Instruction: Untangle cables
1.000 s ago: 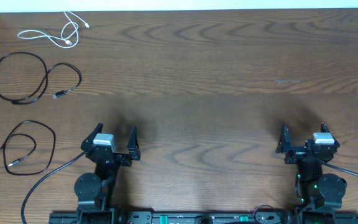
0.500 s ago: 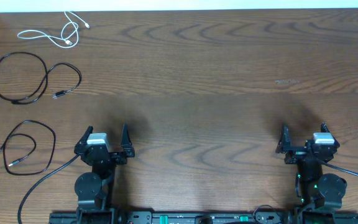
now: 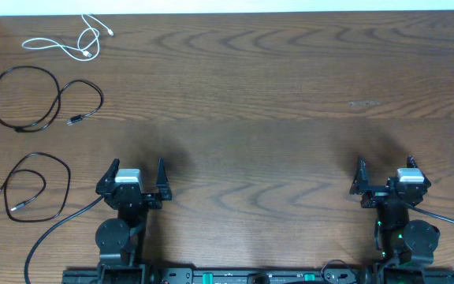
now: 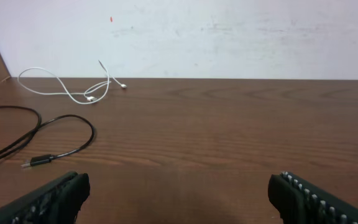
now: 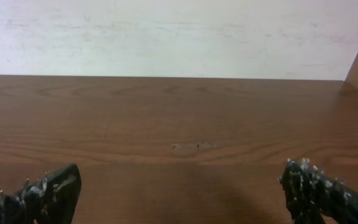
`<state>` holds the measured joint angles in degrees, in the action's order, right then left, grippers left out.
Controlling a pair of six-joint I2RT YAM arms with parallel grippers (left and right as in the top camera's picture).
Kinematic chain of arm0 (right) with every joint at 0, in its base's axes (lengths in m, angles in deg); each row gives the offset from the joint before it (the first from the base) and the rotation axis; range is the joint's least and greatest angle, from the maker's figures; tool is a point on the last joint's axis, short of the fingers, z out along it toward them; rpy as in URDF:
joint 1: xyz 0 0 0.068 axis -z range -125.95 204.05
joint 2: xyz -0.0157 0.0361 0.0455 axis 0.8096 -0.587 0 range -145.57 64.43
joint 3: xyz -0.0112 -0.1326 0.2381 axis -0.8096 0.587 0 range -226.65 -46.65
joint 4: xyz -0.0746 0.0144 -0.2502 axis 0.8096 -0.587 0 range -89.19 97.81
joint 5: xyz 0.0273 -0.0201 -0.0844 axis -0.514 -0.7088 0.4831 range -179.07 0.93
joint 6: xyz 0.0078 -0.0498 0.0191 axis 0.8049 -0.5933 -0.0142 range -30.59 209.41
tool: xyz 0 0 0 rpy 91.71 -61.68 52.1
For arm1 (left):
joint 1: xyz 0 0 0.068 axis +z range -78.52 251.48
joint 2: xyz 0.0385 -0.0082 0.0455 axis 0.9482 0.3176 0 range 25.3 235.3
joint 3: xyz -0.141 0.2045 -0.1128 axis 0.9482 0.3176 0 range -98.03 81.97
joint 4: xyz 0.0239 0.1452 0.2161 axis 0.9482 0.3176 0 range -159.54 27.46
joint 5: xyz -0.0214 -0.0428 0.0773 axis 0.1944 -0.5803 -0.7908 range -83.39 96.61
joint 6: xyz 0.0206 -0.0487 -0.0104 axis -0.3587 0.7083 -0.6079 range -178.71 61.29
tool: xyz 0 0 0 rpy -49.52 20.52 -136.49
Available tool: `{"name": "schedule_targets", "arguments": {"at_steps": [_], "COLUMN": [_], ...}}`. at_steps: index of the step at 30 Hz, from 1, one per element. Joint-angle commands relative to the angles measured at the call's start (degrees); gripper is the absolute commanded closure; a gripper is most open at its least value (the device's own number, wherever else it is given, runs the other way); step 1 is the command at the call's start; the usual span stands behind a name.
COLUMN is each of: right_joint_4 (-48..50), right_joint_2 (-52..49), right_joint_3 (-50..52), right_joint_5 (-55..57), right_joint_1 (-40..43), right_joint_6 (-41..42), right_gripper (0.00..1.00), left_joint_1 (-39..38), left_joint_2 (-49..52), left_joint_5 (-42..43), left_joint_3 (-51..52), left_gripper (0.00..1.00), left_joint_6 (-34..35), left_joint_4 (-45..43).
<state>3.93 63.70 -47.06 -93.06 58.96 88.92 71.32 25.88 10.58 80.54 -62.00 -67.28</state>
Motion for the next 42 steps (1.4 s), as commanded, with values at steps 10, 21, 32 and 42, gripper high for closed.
{"name": "schedule_targets", "arguments": {"at_steps": [10, 21, 32, 42], "right_joint_4": [-0.26, -0.24, -0.24, -0.24], "right_joint_2": [-0.13, -0.13, -0.13, -0.13], "right_joint_3": [0.04, 0.04, 0.04, 0.04], "right_joint_5": [0.42, 0.42, 0.42, 0.42], "right_joint_1": [-0.50, -0.50, -0.50, -0.50], "right_joint_6": [-0.44, -0.42, -0.42, -0.44], "right_gripper": [0.01, 0.01, 0.01, 0.01], "left_joint_1": [-0.17, -0.17, -0.17, -0.17], "left_joint_2": [-0.52, -0.52, -0.35, -0.35], "left_joint_5": [-1.03, -0.59, -0.59, -0.59], "left_joint_3": [1.20, 1.20, 1.20, 1.20], "left_gripper": [0.02, 0.02, 0.02, 0.02], "left_joint_6": [1.90, 1.86, 1.86, 1.86], "left_joint_4": [1.95, 1.70, 1.70, 1.70]}}
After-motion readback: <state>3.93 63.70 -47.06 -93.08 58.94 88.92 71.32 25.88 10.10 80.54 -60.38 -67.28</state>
